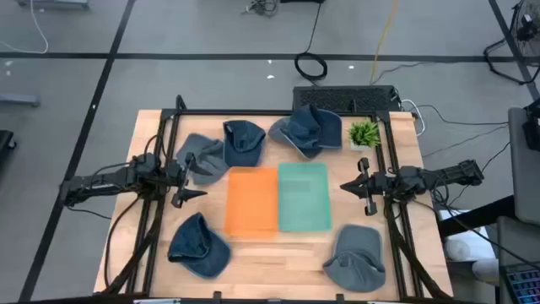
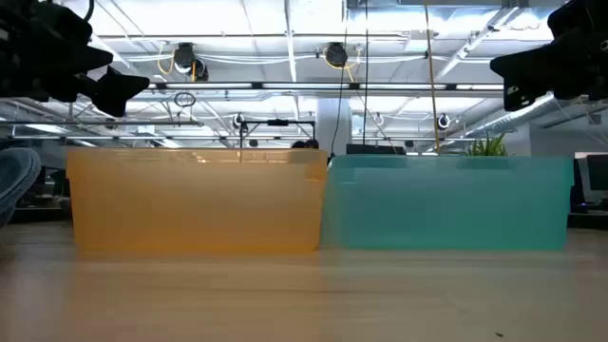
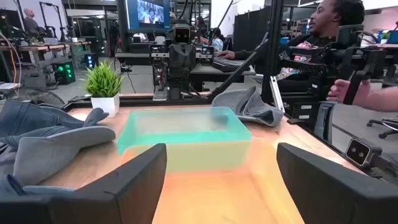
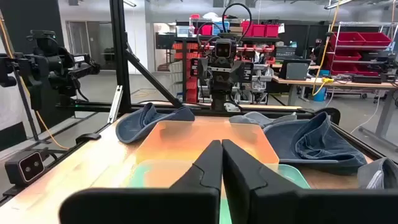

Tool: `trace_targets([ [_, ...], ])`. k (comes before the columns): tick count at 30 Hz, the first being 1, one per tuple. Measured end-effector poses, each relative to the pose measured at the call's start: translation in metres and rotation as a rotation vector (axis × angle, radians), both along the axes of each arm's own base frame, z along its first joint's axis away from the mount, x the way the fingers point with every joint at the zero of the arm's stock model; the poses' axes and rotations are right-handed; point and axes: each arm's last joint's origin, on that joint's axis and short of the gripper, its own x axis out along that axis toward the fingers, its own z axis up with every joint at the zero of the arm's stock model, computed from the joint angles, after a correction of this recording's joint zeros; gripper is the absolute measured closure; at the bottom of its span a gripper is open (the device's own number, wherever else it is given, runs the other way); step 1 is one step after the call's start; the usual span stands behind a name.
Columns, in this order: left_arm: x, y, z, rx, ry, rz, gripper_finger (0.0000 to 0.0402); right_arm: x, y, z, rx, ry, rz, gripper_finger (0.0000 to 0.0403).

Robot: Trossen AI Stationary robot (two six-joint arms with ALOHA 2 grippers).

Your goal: Pick & Place hat

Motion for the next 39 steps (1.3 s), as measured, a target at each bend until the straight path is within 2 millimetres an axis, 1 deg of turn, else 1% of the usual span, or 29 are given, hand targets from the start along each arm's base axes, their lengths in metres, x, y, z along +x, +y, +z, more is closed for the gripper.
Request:
trace_targets([
  [28, 0.0000, 0.0000, 0.0001, 0.000, -0.001, 0.000, 0.0091, 0.0000, -0.0001, 0.0007, -0.002, -0.008, -0.001, 0.0403],
  [34, 0.0000, 0.0000, -0.0001, 0.000, 0.000, 0.000, 0.0091, -0.0001, -0.0002, 0.0016, 0.032, -0.014, -0.003, 0.0402],
  [36, 0.0000, 0.0000, -0.0001, 0.000, 0.000, 0.000, 0.0091, -0.0002, -0.0002, 0.0030, 0.038, -0.028, -0.003, 0.0396],
  [39, 0.0000, 0.0000, -0.0001, 0.000, 0.000, 0.000, 0.0092, -0.0006, -0.0003, 0.0062, 0.078, -0.058, 0.003, 0.0364],
])
